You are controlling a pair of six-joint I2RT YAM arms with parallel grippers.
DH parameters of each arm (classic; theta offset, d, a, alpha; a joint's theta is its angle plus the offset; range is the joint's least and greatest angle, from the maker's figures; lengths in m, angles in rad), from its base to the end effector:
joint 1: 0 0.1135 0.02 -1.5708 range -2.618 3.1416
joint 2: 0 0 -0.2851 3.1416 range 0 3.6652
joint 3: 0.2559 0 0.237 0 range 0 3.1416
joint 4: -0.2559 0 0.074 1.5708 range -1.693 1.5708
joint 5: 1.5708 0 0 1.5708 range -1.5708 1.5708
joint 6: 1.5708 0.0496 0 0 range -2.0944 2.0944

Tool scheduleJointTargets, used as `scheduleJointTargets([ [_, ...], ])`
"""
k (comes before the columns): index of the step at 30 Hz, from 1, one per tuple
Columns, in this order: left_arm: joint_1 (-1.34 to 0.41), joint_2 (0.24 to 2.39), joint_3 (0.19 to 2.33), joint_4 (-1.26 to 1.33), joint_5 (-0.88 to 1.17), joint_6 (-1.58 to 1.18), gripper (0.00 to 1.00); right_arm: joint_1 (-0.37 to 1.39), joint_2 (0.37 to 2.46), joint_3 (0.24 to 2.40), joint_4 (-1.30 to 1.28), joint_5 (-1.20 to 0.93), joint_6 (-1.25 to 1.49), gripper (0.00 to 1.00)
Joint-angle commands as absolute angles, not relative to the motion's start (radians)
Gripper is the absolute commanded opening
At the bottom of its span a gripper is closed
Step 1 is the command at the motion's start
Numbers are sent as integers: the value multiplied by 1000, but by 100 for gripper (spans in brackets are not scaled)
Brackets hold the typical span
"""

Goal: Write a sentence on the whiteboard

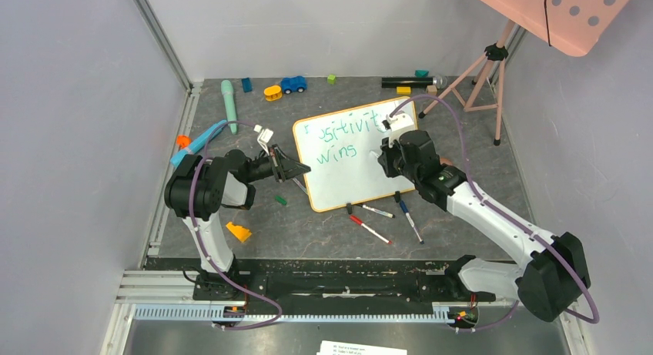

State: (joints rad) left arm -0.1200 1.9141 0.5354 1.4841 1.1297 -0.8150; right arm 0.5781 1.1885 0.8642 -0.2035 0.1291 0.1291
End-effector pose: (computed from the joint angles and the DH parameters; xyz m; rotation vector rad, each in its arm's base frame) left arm 0.3056 -0.0820 0.1784 0.4599 1.6873 -1.5250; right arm 0.2183 0.1348 0.2998 -0.3925 2.0702 0.2912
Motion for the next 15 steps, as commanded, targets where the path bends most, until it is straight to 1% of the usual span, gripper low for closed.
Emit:
scheduleJointTargets([
  [1,-125,1897,532,1557,1178,-736,2,573,1197,910,-158,118,113,0],
  [6,-124,1897,533,1557,1178,-738,2,572,1201,903,-159,85,115,0],
  [15,-124,1897,532,1557,1175,-736,2,573,1156,830,-162,66,138,0],
])
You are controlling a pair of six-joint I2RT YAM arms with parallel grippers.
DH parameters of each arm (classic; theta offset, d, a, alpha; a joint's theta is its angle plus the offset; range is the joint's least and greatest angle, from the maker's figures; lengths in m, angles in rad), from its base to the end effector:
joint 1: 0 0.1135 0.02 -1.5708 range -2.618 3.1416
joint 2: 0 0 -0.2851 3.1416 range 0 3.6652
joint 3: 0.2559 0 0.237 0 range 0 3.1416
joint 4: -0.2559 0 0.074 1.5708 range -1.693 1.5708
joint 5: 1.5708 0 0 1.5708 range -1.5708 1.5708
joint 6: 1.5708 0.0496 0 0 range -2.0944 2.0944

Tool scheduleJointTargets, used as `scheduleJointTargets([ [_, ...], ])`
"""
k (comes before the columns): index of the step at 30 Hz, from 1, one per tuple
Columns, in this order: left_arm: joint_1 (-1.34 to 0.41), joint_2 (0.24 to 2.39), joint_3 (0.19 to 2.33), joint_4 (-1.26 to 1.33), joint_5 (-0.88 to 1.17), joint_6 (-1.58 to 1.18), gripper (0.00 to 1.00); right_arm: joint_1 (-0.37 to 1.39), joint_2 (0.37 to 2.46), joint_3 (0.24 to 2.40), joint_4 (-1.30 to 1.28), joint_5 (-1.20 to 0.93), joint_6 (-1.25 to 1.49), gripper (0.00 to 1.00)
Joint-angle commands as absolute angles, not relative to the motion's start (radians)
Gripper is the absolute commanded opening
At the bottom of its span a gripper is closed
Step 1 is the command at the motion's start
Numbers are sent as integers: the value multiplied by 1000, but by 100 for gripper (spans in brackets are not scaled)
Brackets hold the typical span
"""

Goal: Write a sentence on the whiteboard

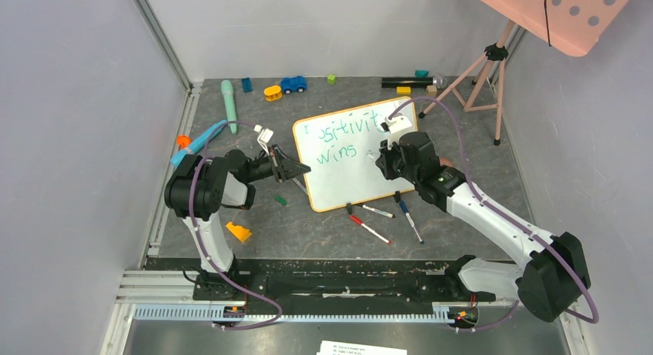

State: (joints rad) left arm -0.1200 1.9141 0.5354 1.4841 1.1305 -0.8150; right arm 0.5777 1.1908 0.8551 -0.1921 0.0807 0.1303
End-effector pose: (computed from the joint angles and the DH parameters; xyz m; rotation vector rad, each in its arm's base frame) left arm 0.3056 -0.0820 0.1784 0.4607 1.6873 -1.5255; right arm 0.2176 0.1371 0.2972 -0.4213 2.0728 0.3411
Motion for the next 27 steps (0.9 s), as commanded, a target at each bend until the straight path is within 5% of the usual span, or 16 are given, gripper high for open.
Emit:
scheduleJointTargets([
  [1,-125,1897,534,1557,1175,-737,2,572,1153,826,-165,66,139,0],
  [27,-126,1894,531,1557,1175,-733,2,561,1216,932,-197,161,106,0],
])
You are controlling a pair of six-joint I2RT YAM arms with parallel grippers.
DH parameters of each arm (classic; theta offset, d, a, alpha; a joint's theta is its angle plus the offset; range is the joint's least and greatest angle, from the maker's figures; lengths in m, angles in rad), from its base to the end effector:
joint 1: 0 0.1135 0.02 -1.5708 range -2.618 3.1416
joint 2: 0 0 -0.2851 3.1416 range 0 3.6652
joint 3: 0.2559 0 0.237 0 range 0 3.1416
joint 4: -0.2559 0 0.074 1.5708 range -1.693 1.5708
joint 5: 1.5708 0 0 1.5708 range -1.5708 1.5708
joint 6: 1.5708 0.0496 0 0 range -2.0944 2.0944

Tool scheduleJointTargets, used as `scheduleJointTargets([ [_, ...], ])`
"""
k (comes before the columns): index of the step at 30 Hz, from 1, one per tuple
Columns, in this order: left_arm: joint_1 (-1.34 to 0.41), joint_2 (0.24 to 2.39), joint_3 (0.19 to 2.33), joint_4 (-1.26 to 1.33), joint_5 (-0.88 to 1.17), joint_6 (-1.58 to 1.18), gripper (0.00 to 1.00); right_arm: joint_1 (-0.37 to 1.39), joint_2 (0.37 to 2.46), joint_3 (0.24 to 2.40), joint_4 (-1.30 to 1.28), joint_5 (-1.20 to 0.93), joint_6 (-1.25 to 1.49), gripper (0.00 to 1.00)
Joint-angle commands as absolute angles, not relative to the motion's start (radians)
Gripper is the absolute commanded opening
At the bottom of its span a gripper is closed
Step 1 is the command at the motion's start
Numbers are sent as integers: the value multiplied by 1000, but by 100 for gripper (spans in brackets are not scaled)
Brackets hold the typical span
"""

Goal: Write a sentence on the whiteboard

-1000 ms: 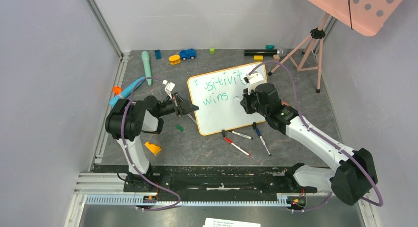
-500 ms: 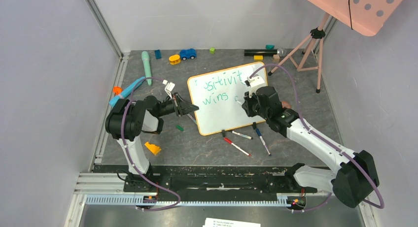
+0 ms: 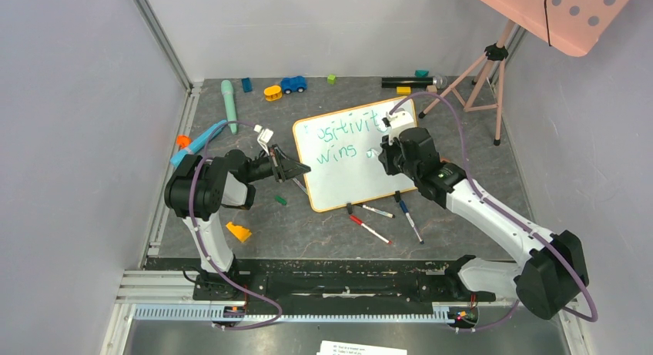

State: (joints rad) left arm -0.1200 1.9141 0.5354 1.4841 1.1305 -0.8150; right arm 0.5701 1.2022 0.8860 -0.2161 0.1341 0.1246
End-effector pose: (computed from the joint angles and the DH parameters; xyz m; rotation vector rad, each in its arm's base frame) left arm 0.3056 -0.0820 0.1784 0.4607 1.6873 -1.5255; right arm 0.2224 0.1347 0.3027 -0.3868 2.0742 0.2771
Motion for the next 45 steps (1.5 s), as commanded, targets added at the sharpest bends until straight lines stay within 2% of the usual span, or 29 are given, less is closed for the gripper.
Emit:
scheduleJointTargets([
  [1,-126,1894,530,1557,1175,-734,2,562,1215,931,-197,160,106,0],
  [16,-126,1899,535,1557,1177,-736,2,560,1145,810,-206,126,147,0],
  [29,-126,1899,535,1557,1177,-735,2,552,1099,937,-230,112,106,0],
  [45,-126,1899,535,1557,1177,-735,2,526,1226,1039,-224,120,66,0],
])
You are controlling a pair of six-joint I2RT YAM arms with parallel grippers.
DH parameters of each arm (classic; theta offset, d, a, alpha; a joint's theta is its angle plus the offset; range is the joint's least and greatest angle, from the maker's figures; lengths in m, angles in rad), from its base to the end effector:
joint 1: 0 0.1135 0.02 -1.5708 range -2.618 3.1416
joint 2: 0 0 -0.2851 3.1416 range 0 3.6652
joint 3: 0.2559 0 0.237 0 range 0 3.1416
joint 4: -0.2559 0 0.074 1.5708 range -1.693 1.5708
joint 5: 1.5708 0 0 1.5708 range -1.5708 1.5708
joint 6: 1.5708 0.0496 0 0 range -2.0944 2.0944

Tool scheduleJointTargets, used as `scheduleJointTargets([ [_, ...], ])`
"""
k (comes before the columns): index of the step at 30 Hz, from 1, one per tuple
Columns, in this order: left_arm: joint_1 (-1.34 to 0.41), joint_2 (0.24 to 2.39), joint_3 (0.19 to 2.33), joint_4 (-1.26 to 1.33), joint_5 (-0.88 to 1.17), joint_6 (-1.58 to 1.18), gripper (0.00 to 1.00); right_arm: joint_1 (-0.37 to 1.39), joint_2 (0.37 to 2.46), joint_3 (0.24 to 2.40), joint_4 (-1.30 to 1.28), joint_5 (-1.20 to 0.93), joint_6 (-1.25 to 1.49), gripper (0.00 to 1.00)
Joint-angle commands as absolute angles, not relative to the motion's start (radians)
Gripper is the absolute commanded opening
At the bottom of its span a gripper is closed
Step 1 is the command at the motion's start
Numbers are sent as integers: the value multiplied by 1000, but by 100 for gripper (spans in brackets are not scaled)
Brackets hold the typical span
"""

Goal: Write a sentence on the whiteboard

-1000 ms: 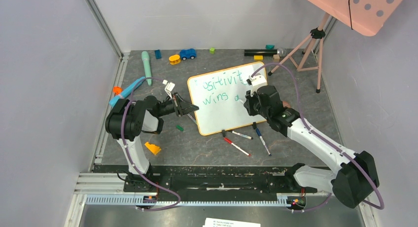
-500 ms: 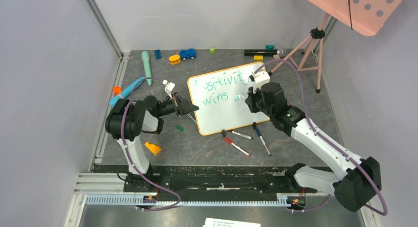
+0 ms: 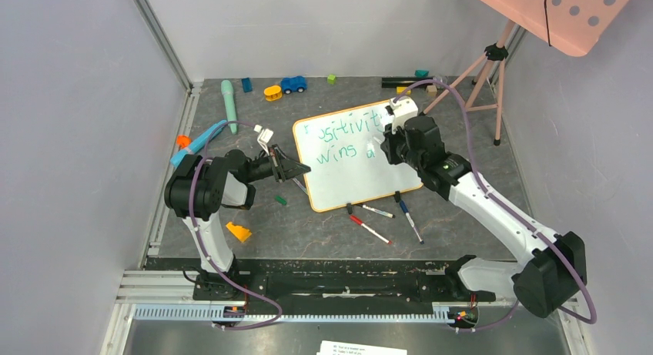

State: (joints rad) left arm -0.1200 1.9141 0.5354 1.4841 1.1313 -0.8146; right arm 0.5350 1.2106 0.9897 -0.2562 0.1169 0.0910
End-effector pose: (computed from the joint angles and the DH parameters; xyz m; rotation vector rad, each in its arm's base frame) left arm 0.3056 -0.0821 0.1784 0.4618 1.6872 -1.5257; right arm 0.2317 0.1306 0.3320 -0.3808 2.0196 0.2707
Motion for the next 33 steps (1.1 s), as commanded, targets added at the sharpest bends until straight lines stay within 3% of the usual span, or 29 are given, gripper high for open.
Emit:
scheduleJointTargets([
  [1,-126,1898,535,1557,1177,-735,2,523,1228,1037,-221,123,66,0],
  [25,-126,1896,532,1557,1175,-732,2,515,1118,808,-214,60,149,0],
  [33,-127,1896,530,1557,1175,-732,2,514,1116,894,-237,72,151,0],
])
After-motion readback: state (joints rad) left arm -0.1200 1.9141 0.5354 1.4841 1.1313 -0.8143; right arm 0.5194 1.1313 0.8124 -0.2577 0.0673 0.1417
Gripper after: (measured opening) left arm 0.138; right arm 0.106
